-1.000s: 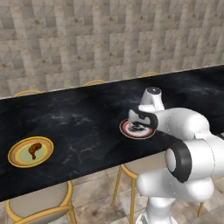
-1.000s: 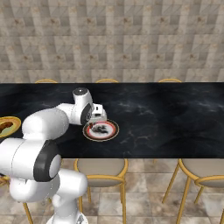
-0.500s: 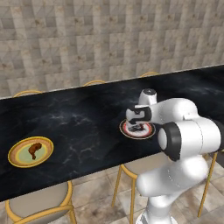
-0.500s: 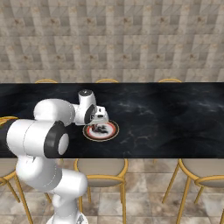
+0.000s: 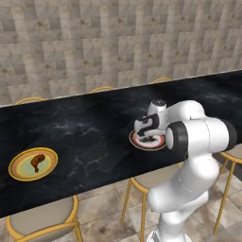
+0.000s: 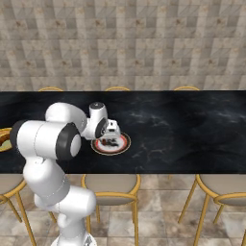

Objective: Take the chicken drumsticks from the pan and place one on each plate on the dining counter.

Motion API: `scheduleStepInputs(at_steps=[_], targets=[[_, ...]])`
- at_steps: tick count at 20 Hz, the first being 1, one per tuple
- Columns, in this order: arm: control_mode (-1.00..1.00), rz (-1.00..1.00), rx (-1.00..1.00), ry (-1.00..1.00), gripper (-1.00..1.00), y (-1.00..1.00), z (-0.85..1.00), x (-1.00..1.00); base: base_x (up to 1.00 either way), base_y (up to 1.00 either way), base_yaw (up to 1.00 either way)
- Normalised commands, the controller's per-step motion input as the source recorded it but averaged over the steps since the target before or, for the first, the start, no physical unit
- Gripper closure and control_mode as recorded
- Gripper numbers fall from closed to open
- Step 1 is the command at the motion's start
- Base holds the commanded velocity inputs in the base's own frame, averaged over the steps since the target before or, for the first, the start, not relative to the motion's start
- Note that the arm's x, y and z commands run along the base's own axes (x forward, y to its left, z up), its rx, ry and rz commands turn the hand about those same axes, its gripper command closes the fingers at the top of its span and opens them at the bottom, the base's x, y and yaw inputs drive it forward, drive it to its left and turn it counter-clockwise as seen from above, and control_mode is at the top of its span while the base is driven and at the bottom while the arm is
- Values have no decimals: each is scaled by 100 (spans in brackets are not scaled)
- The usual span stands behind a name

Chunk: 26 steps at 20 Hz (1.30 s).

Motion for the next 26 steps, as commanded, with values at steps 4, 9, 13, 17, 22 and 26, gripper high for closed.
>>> scheduleStepInputs(at_steps=[4, 9, 13, 17, 22, 26], targets=[[-100, 0, 0, 0, 100, -4, -24, 17, 0, 0, 0], [-100, 0, 0, 0, 100, -1, -13, 17, 0, 0, 0], [-100, 1, 0, 0, 100, -2, -9, 20, 0, 0, 0], [-100, 3, 0, 0, 100, -6, -5, 21, 0, 0, 0], [-100, 1, 0, 0, 100, -3, -12, 4, 0, 0, 0], [-100, 0, 0, 0, 100, 0, -14, 1, 0, 0, 0]])
